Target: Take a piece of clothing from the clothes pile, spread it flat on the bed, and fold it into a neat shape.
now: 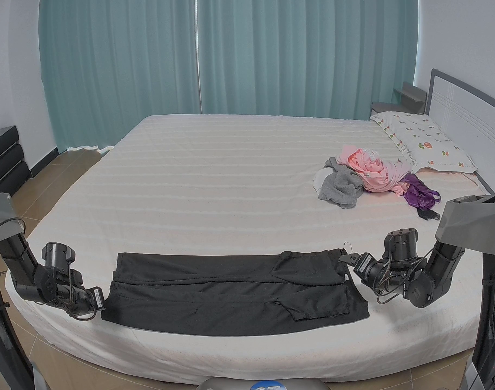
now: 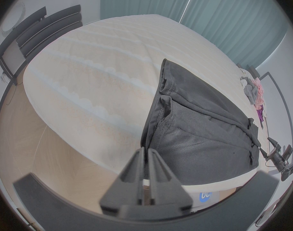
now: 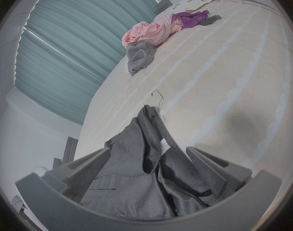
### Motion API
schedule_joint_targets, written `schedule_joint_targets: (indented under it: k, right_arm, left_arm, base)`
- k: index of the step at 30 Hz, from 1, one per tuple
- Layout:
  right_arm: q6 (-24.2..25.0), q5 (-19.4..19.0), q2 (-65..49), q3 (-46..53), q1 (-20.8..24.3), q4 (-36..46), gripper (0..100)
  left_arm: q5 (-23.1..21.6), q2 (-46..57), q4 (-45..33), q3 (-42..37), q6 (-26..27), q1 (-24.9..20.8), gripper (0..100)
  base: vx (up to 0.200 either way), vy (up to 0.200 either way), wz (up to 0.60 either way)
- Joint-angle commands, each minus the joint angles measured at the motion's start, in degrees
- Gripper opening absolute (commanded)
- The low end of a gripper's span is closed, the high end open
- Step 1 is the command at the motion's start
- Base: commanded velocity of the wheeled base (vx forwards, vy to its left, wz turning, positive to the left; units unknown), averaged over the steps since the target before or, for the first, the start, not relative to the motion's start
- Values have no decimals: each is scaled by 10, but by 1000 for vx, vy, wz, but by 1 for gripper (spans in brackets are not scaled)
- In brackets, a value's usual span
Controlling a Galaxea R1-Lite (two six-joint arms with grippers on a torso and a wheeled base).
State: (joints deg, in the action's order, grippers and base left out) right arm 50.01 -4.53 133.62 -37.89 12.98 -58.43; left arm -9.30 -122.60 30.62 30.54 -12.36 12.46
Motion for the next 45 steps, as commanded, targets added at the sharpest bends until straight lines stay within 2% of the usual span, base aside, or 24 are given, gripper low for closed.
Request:
schedule_joint_targets:
  k: [1, 5, 11, 14, 21, 26, 32, 45]
  right_arm:
    - [0, 0, 1, -1, 0, 0, 100]
    - [0, -1, 1, -1, 0, 0, 100]
    - [0, -1, 2, -1, 0, 1, 100]
    - [0, -1, 3, -1, 1, 1, 100]
    - [1, -9, 4, -1, 1, 1, 100]
    - [1, -9, 4, -1, 1, 1, 100]
    - [1, -9, 5, -1, 2, 1, 100]
    - [1, -9, 6, -1, 4, 0, 100]
  left_arm:
    - [-3, 4, 1, 4, -5, 0, 100]
    - [-6, 9, 5, 15, -17, 0, 100]
    - [-10, 4, 8, 68, -120, -14, 100]
    - [-9, -18, 8, 91, -137, -28, 100]
    - [7, -70, 9, 126, -135, -48, 100]
    - [45, -96, 29, 144, -137, -56, 100]
    - [47, -113, 60, 144, -137, -67, 100]
    - [74, -120, 64, 147, -152, -88, 100]
  base:
    - [0, 0, 0]
    - [0, 0, 0]
    - [0, 0, 0]
    - [0, 0, 0]
    - [0, 0, 0]
    - [0, 0, 0]
    - [0, 0, 0]
    - [0, 0, 0]
